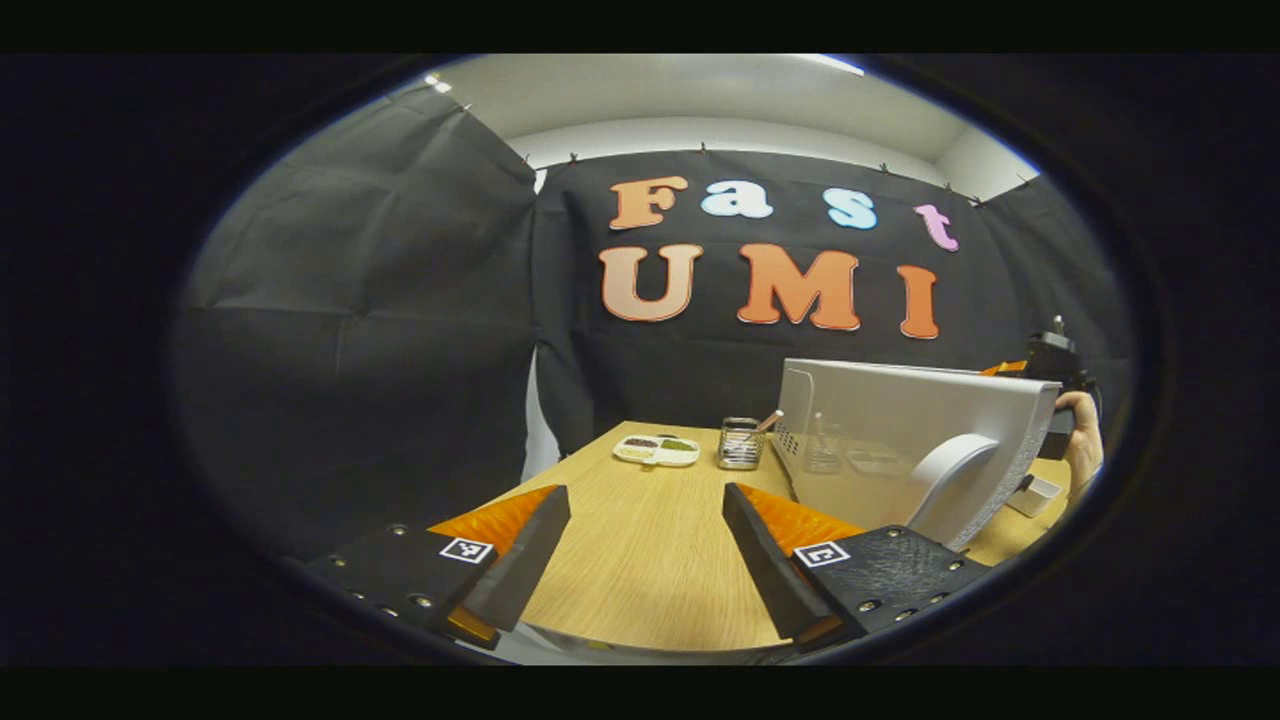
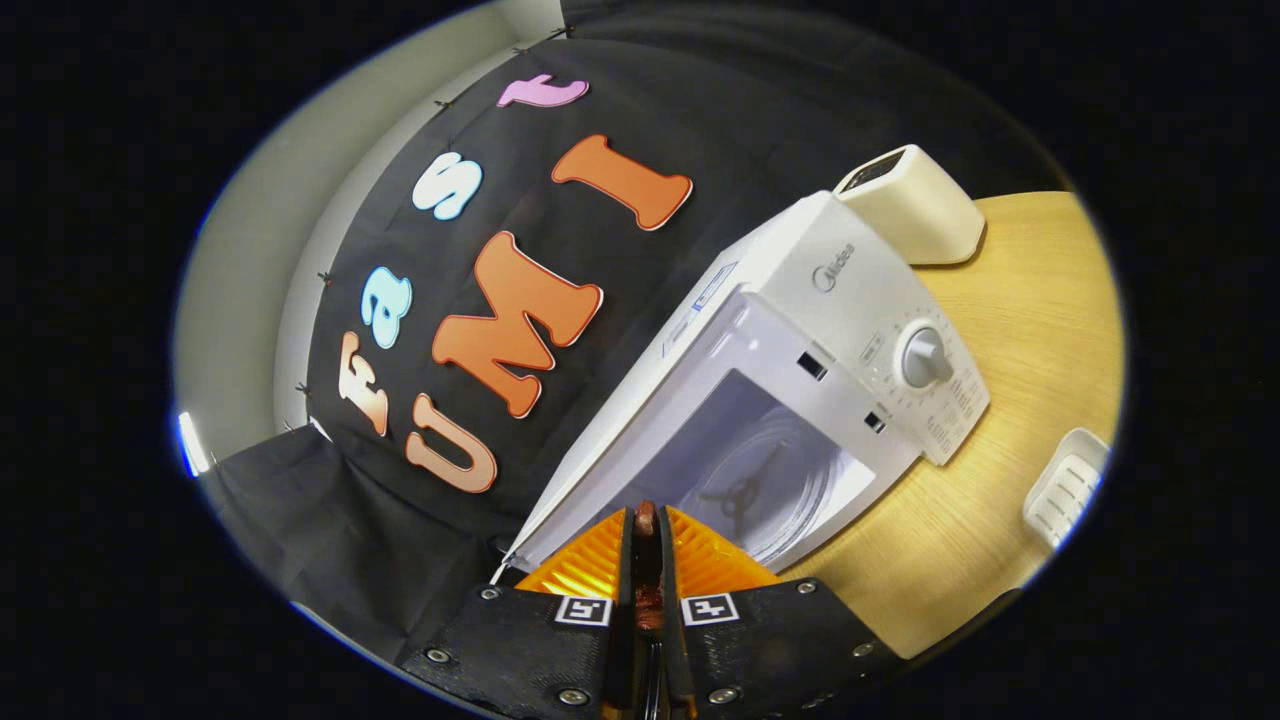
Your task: Open the microwave oven with the left hand, put the food in, and close the microwave oven.
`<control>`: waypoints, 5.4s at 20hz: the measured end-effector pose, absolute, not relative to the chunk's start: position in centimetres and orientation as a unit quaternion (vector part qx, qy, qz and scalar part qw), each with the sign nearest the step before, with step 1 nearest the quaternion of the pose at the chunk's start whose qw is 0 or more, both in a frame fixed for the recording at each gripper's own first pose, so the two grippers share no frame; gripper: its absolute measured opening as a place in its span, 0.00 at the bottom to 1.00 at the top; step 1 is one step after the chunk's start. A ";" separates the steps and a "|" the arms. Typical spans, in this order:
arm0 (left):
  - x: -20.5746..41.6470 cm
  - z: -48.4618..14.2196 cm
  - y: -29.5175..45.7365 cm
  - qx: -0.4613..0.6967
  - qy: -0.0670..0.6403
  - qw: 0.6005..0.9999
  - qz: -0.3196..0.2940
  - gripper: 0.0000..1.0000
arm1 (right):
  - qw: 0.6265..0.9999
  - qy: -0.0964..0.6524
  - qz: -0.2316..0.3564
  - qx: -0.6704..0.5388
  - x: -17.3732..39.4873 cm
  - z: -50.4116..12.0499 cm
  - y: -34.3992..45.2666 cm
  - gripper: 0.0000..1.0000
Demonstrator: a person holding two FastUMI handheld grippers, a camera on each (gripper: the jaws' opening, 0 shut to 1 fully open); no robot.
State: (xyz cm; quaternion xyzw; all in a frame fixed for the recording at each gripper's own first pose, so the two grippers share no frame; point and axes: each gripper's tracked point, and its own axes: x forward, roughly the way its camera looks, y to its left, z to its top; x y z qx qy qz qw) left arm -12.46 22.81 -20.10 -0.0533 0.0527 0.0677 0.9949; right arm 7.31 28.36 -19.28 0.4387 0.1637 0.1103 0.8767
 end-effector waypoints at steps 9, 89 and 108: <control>-11.6 -20.8 23.8 -0.060 0.056 0.994 0.074 0.93 | 0.896 0.132 0.052 0.422 13.5 -23.2 30.4 0.11; -1.0 -16.1 -17.9 -0.065 0.069 0.964 -0.247 0.02 | 1.000 0.022 -0.010 0.012 -1.2 -1.4 -7.9 0.95; 11.7 -17.1 -22.4 0.003 0.061 0.987 -0.145 0.00 | 0.998 0.048 -0.049 -0.002 -0.1 -3.3 -12.4 0.95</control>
